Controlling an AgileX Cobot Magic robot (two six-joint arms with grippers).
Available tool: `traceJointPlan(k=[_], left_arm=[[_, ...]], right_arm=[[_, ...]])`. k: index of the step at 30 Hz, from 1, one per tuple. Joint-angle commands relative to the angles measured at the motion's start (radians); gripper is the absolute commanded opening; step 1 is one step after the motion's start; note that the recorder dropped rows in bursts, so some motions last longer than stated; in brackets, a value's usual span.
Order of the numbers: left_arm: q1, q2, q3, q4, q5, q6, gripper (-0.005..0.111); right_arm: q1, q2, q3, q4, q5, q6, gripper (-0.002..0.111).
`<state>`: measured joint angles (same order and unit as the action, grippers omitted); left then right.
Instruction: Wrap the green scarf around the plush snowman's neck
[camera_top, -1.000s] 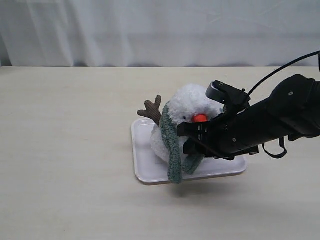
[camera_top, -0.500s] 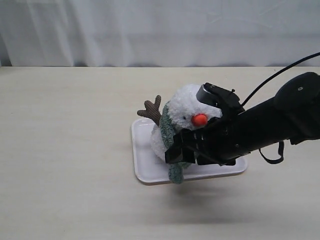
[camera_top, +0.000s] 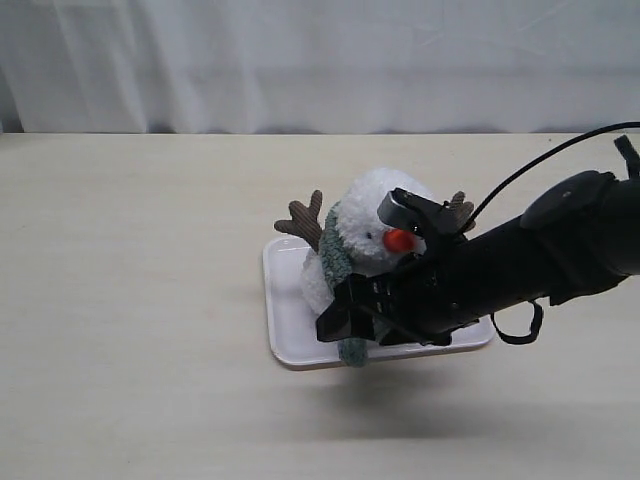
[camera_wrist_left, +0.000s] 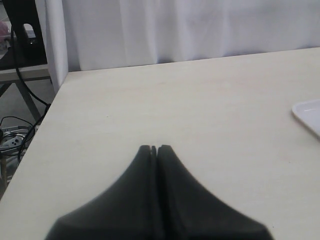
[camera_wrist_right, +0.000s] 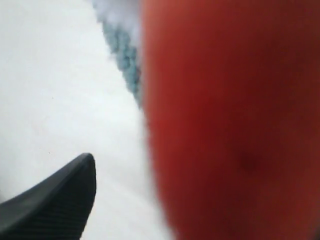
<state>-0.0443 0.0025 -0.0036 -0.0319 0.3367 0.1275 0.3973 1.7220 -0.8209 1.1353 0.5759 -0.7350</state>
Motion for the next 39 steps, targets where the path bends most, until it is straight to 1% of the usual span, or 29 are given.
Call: traceJointPlan(k=[1, 3, 5, 7, 9, 10, 13, 14, 23, 29, 33, 37, 39], left_arm=[[0.005, -0.003, 0.004, -0.007, -0.014, 0.001, 0.0], [0.005, -0.003, 0.004, -0.007, -0.014, 0.001, 0.0], [0.005, -0.003, 0.004, -0.007, -0.014, 0.001, 0.0], [0.005, -0.003, 0.004, -0.007, -0.014, 0.001, 0.0], [0.005, -0.003, 0.004, -0.007, -0.014, 0.001, 0.0], [0.005, -0.003, 0.004, -0.007, -0.014, 0.001, 0.0], [0.005, -0.003, 0.004, -0.007, -0.014, 0.001, 0.0], [0.005, -0.003, 0.004, -0.007, -0.014, 0.001, 0.0], [0.005, -0.003, 0.004, -0.007, -0.014, 0.001, 0.0], [0.005, -0.003, 0.004, -0.007, -0.014, 0.001, 0.0], [0.005, -0.003, 0.004, -0.007, -0.014, 0.001, 0.0], [0.005, -0.003, 0.004, -0.007, -0.014, 0.001, 0.0], [0.005, -0.003, 0.004, -0.007, -0.014, 0.001, 0.0]], right_arm=[[0.0, 0.029, 0.004, 0.012, -0.012, -0.047, 0.075], [0.0, 0.053, 0.004, 0.012, -0.014, -0.052, 0.073], [0.0, 0.074, 0.004, 0.012, -0.014, -0.053, 0.066], [0.0, 0.083, 0.004, 0.012, -0.014, -0.067, 0.055], [0.0, 0.083, -0.003, 0.012, -0.014, -0.084, 0.035], [0.0, 0.081, -0.005, 0.012, -0.014, -0.093, 0.021], [0.0, 0.068, -0.005, 0.012, 0.018, -0.108, 0.006], [0.0, 0.066, -0.005, 0.009, 0.029, -0.114, 0.004], [0.0, -0.006, -0.005, -0.029, 0.115, -0.109, 0.004], [0.0, -0.016, -0.005, -0.027, 0.211, -0.108, 0.004], [-0.002, -0.038, -0.005, -0.01, 0.218, -0.107, 0.004], [-0.002, -0.054, -0.057, -0.003, 0.266, -0.088, 0.004], [-0.002, -0.063, -0.097, -0.04, 0.304, -0.082, 0.004]])
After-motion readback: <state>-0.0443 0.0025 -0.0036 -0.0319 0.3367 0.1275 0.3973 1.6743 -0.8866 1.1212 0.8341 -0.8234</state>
